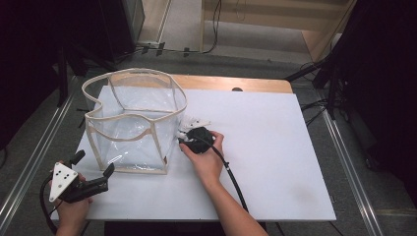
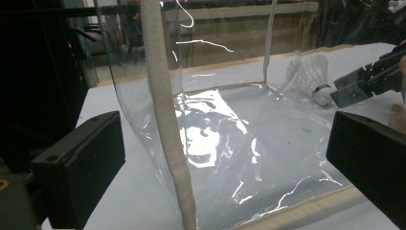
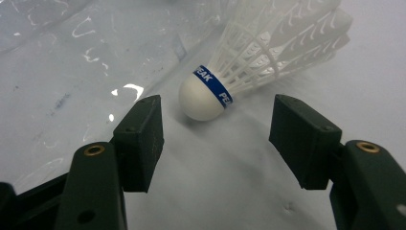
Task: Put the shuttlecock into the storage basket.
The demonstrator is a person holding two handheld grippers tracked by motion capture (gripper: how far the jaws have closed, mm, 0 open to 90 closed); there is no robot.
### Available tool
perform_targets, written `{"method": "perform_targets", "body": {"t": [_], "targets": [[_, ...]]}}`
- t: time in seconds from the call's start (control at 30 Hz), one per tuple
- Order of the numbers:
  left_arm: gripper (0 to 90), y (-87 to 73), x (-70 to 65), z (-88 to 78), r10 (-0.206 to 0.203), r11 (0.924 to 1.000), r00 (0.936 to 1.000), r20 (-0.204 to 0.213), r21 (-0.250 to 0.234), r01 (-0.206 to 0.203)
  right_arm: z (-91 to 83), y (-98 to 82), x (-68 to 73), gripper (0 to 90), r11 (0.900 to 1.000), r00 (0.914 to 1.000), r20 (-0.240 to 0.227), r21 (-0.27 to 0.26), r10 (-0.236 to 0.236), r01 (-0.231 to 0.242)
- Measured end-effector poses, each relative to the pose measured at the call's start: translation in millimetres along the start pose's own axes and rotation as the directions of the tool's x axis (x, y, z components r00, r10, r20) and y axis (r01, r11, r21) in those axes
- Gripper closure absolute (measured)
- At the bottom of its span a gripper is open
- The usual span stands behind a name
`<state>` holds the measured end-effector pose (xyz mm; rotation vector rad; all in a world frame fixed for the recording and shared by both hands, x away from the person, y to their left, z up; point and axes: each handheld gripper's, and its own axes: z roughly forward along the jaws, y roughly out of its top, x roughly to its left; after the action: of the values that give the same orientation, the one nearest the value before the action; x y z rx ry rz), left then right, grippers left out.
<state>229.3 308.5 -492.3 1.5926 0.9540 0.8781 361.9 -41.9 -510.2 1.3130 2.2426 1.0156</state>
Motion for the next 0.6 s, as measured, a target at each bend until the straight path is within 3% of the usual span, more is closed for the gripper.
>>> {"method": "perform_targets", "body": {"t": [0.13,0.37,0.6], "targets": [[0.3,0.0,-0.2,0.1,0.001,1.0,1.0,0.0,0.0,-0.001,1.9,0.9,2.5,35.0,0.999,0.9991,0.026,-0.017,0.035,-0.034],[0.3,0.0,-0.3,0.1,0.002,1.0,1.0,0.0,0.001,-0.002,4.4,1.6,3.8,37.2,0.999,0.9983,0.036,-0.014,0.045,-0.045],[0.3,0.0,-0.1,0.0,0.001,1.0,1.0,0.0,0.0,-0.001,5.2,1.6,4.9,53.2,0.999,0.9988,0.041,-0.025,0.028,-0.027]]}}
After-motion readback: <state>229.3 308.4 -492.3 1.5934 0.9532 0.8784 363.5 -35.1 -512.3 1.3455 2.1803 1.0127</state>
